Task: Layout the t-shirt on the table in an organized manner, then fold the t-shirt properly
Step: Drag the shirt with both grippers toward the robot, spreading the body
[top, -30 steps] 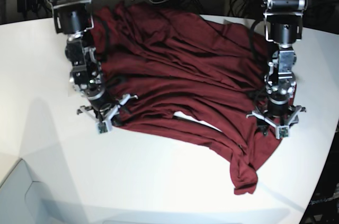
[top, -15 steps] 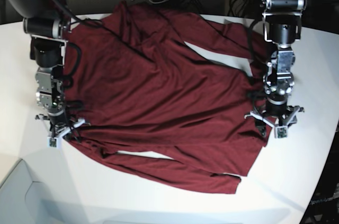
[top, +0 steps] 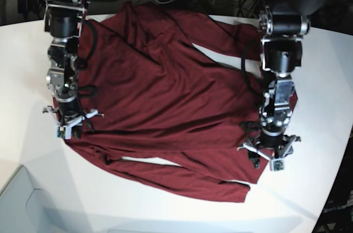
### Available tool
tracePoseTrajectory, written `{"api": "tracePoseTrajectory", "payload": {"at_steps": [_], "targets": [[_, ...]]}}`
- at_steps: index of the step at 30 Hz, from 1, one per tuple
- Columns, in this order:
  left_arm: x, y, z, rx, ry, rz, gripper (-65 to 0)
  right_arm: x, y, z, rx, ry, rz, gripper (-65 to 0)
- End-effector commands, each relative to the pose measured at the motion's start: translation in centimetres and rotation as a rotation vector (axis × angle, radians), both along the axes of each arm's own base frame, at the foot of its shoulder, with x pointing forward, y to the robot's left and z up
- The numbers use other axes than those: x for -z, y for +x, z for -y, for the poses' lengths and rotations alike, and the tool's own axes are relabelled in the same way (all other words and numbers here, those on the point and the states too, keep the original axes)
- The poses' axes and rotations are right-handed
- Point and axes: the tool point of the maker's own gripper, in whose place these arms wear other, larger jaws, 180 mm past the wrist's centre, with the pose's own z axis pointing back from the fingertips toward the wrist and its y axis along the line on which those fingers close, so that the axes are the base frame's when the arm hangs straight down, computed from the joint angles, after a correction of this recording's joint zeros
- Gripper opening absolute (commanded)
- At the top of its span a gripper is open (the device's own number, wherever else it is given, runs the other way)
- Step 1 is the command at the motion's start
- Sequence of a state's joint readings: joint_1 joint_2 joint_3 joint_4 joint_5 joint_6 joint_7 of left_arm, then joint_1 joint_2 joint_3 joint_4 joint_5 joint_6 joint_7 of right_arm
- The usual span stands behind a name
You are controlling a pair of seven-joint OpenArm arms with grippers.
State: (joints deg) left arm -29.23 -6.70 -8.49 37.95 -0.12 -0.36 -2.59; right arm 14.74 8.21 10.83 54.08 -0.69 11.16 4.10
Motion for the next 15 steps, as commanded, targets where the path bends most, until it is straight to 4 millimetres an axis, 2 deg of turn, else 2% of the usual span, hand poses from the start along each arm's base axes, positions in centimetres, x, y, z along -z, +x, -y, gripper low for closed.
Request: {"api": "tracePoseTrajectory", "payload": {"at_steps": [1,7,12,15], "targets": [[-1.5,1.4,-0.4,-0.006,0.005,0.035,-30.7,-1.5,0.3,0.7,0.004,-0.015,0.039,-65.0],[0.8,2.4,-0.6,-0.023,-0.026,-0.075,-30.7,1.6,-3.2,0.1,-0.003,-0.011,-0.064,-65.0],[0.9,2.4,-1.3,-0.032,-0.019,-0.086,-30.7,4.2,-6.1,0.1,-0.005,-0.013,-0.133,-65.0],[1.1,1.8,-3.3,-0.053,0.006,-0.097,-30.7,4.9,-7.2,0.9,0.004,-0.023,-0.155,-65.0]]}}
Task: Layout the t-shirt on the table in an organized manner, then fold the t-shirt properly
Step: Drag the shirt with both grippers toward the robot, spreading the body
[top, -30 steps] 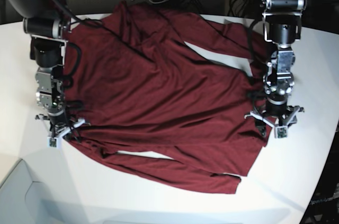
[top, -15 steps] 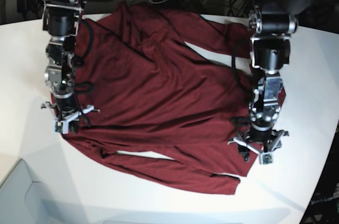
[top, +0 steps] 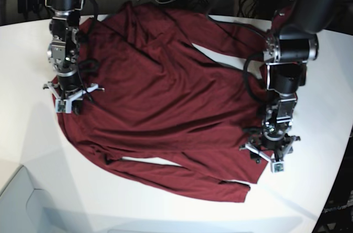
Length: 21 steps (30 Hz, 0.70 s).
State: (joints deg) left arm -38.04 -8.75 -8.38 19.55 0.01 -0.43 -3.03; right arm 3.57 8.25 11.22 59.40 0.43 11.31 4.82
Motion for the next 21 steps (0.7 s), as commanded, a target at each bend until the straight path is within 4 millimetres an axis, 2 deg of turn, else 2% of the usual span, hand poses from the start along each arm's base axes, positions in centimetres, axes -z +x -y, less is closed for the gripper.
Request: {"api": "tracePoseTrajectory", "payload": {"at_steps": [1,4,7,9,11,16,18,21], "targets": [[-1.3,0.4,-1.8,-0.018,0.028,0.035,-30.7,1.0,-0.9,1.4,0.002,-0.033,-0.074,-65.0],[0.1,-1.3,-4.1,-0.041,0.056,0.0,-30.7,1.1,-1.5,2.7,0.004,-0.063,-0.086,-65.0],[0.9,-2.6,-5.5,-0.057,0.072,-0.022,-30.7,0.7,-1.5,4.0,0.005,-0.091,-0.086,-65.0],[1.0,-2.8,-6.1,-0.065,0.077,-0.023,-30.7,0.4,-1.3,4.2,0.005,-0.096,-0.079,-65.0],[0.8,-2.7,-6.1,-0.064,0.078,-0.017,-30.7,-0.8,-0.7,4.0,-0.001,-0.105,-0.045,-65.0],[-2.7,-0.9,-6.2,-0.055,0.099,0.076,-30.7,-5.7,1.1,3.1,-0.024,-0.134,0.081,-65.0],[-4.4,-0.7,-7.5,-0.064,0.125,0.111,-30.7,-7.2,0.7,2.7,-0.04,-0.153,0.119,-65.0],[-5.9,-0.7,-7.8,-0.055,0.149,0.158,-30.7,-9.0,0.2,1.3,-0.054,-0.148,0.17,-65.0]]}}
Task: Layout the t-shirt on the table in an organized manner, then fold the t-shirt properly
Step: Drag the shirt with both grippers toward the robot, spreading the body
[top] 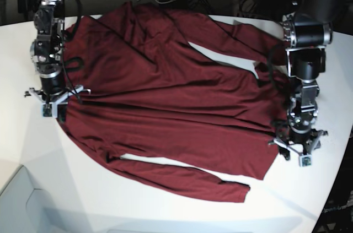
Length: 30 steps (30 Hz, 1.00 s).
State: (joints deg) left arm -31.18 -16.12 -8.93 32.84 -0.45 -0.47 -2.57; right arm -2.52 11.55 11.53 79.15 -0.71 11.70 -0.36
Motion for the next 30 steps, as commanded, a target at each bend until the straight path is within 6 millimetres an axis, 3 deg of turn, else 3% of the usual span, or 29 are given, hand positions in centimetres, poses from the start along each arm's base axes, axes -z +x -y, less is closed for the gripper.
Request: {"api": "tracePoseTrajectory", "payload": {"at_steps": [1,4,8,12,15,20,26,30], "targets": [[-2.7,1.1,-0.4,-0.002,0.017,0.077,-30.7,-1.3,0.0,-0.6,-0.004,0.009,0.05,-65.0],[-3.9,0.2,-0.5,-0.018,0.009,0.133,-30.7,-1.3,-1.5,-1.9,-0.016,0.022,0.051,-65.0],[-4.9,-0.7,2.9,0.029,-0.008,0.203,-30.7,0.5,-3.9,-3.6,-0.015,0.066,0.005,-65.0],[-4.5,-3.3,5.8,0.071,-0.023,0.227,-30.7,2.8,-6.2,-5.4,0.001,0.126,-0.054,-65.0],[-3.1,-5.1,6.2,0.068,-0.037,0.157,-30.7,4.0,-7.1,-5.8,0.009,0.144,-0.087,-65.0],[-0.6,-8.2,6.5,0.063,-0.051,0.026,-30.7,6.4,-7.8,-5.4,0.022,0.151,-0.148,-65.0],[1.6,-11.8,6.4,0.066,-0.041,-0.063,-30.7,9.1,-7.0,-2.9,0.038,0.123,-0.216,-65.0],[3.2,-13.2,6.2,0.061,-0.044,-0.114,-30.7,10.8,-5.9,-0.9,0.056,0.108,-0.261,-65.0]]}}
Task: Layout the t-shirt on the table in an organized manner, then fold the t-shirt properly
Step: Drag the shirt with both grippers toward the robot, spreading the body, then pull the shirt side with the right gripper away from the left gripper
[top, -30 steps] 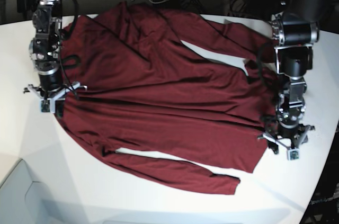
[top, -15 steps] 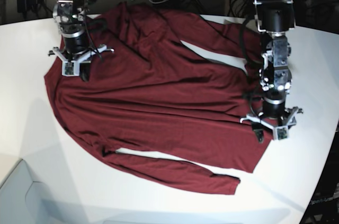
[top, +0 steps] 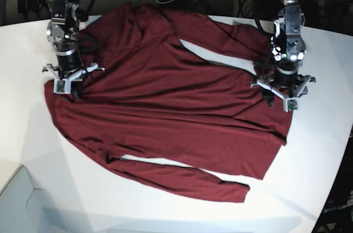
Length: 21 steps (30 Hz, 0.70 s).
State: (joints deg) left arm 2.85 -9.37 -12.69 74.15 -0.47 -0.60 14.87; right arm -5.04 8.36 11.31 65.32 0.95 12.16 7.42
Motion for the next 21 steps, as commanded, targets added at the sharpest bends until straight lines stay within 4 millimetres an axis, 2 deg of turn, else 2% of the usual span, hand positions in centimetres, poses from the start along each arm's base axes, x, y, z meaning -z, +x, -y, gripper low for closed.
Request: {"api": "tracePoseTrajectory", "payload": {"at_steps": [1,3,8,11,15,21], "targets": [[-1.7,1.0,-1.0,-0.002,0.03,0.055,-30.7,2.5,-1.2,1.4,0.017,-0.033,-0.137,-65.0],[-0.7,0.4,-1.5,-0.006,0.036,0.027,-30.7,2.8,-0.3,2.3,0.026,-0.038,-0.149,-65.0],[1.5,-0.5,-2.4,-0.019,0.039,-0.036,-30.7,2.0,2.9,4.3,0.044,-0.055,-0.132,-65.0],[2.2,-0.3,-3.3,-0.031,0.045,-0.06,-30.7,1.3,4.8,5.2,0.056,-0.056,-0.121,-65.0],[3.2,-0.2,-3.8,-0.043,0.041,-0.087,-30.7,0.8,6.9,5.3,0.067,-0.037,-0.111,-65.0],[3.0,-0.2,-4.0,-0.047,0.044,-0.083,-30.7,1.1,9.0,5.2,0.087,0.003,-0.132,-65.0]]}}
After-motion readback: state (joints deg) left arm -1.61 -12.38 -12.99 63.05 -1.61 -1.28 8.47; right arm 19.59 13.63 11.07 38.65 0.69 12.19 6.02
